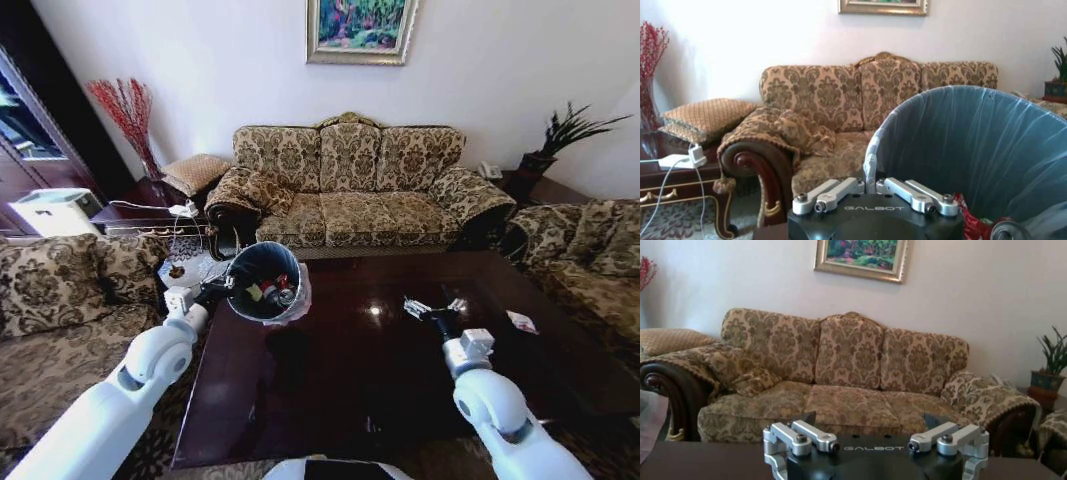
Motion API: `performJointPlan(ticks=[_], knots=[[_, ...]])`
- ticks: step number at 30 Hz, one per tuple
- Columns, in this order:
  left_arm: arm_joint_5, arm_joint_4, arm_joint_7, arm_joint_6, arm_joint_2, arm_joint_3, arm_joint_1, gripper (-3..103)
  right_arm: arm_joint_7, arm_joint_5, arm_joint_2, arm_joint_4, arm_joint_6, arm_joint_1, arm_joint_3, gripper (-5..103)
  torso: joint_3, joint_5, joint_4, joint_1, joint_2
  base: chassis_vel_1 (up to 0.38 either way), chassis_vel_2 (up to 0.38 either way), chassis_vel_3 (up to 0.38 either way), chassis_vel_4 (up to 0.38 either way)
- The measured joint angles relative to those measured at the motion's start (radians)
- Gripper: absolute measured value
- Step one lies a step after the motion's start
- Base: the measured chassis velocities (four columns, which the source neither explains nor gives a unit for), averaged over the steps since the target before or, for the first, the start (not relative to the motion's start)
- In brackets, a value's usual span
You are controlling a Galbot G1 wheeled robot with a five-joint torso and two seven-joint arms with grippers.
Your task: Move to the front of the table and place the trash on the table into the trash bin.
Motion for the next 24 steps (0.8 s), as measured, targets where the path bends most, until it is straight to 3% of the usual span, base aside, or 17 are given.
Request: performJointPlan(ticks=[17,24], knots=[[0.001,-0.031,-0.004,0.000,-0.014,-0.020,0.018,3,0.004,-0.011,0.020,-0.002,0.005,-0.001,-0.039,100,0.000,0.0000,-0.0003,0.000,0.000,-0.288,-0.290,0.291,0.296],[0.030,-0.042,-0.004,0.005,-0.028,0.000,0.027,3,-0.059,-0.014,0.034,-0.129,0.026,0.010,-0.052,100,0.000,0.0004,-0.0004,0.000,0.000,-0.330,-0.346,0.362,0.377]])
